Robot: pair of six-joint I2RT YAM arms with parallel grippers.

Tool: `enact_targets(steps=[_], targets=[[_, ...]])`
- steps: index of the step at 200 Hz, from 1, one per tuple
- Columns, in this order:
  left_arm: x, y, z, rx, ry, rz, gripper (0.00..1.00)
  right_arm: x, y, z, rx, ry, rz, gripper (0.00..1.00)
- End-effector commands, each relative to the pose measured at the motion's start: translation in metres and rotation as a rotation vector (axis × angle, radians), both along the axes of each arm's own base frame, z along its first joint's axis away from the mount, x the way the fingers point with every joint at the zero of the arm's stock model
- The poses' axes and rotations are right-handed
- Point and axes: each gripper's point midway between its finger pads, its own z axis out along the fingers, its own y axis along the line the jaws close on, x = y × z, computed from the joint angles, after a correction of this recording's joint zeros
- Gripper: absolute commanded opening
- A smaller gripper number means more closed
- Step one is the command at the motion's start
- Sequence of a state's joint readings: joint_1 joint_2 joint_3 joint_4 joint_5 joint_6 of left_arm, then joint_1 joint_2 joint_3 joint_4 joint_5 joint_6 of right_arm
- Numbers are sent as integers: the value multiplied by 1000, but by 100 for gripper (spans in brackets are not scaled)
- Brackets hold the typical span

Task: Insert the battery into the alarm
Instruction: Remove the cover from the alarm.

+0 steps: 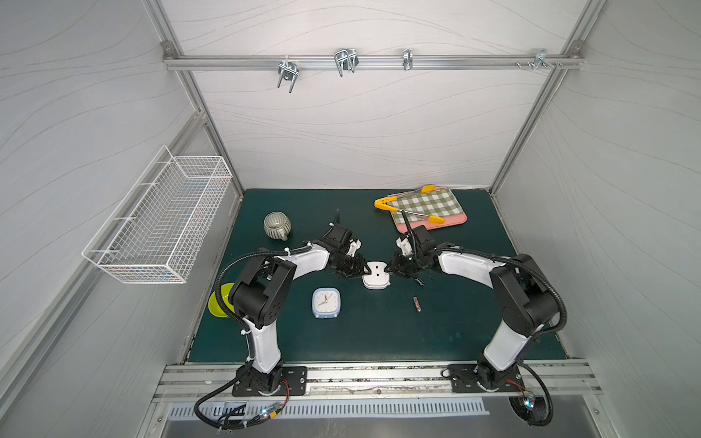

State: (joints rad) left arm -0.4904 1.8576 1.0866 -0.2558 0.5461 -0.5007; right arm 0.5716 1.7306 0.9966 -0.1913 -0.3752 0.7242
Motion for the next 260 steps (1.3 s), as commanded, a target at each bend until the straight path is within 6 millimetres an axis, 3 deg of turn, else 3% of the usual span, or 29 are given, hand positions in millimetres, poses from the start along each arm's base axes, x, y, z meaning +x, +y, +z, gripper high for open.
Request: enact_targets(steps=[1, 28, 45, 187, 260], targets=[[-1, 1, -13, 39, 21, -13, 40, 1, 3, 16, 1, -38, 8, 23], [-1, 1, -12, 41, 19, -12, 40, 1, 5, 13, 10, -26, 11, 22], [-1, 1, -13, 42, 20, -13, 40, 2, 5, 14, 15, -30, 7, 14], [-2, -3, -10, 13, 28, -15, 40, -9, 8, -16, -4, 20, 53, 19], [-3, -1, -13, 21, 31, -12, 40, -11, 28, 15, 178, -47, 86, 18]])
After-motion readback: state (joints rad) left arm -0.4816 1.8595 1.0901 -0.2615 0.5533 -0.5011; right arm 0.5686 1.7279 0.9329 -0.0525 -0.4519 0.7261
